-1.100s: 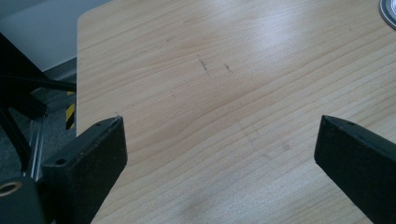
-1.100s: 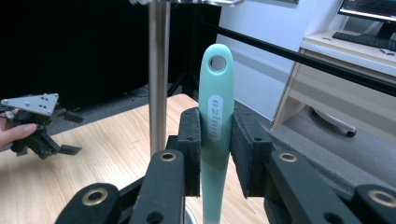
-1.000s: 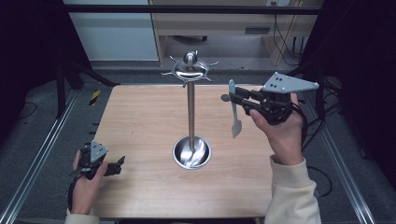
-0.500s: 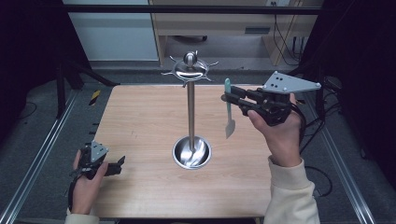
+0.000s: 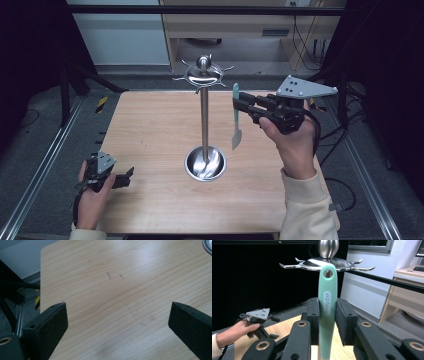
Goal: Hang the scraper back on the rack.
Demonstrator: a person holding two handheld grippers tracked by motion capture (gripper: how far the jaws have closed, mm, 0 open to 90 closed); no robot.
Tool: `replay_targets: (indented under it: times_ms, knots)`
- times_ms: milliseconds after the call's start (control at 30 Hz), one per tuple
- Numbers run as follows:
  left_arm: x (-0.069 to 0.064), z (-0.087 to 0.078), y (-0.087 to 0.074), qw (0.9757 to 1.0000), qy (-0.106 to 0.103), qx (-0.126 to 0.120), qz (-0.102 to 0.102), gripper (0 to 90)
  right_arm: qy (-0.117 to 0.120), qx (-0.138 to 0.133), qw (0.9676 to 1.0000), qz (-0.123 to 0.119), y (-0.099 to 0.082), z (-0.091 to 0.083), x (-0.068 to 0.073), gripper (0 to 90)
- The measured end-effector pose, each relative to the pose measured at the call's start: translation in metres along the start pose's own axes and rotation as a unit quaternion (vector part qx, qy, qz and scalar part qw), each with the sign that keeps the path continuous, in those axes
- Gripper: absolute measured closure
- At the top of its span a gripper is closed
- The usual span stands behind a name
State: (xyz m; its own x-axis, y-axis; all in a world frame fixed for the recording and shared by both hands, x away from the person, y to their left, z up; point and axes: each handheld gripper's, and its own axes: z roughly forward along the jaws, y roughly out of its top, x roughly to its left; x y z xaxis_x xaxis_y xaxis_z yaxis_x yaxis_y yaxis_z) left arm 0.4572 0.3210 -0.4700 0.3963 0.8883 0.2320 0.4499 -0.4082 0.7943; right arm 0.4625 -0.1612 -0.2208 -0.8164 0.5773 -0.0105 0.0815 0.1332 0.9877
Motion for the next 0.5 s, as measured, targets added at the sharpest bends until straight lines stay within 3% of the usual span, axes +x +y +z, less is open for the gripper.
replay_targets:
  times_ms: [500]
  knots:
    - [-0.0009, 0.0007, 0.0001, 1.0000, -0.001, 0.002, 0.003, 2.2, 0.002, 0.001, 1.0000, 0.004, 0.0031, 0.0067, 0.0054, 74.1]
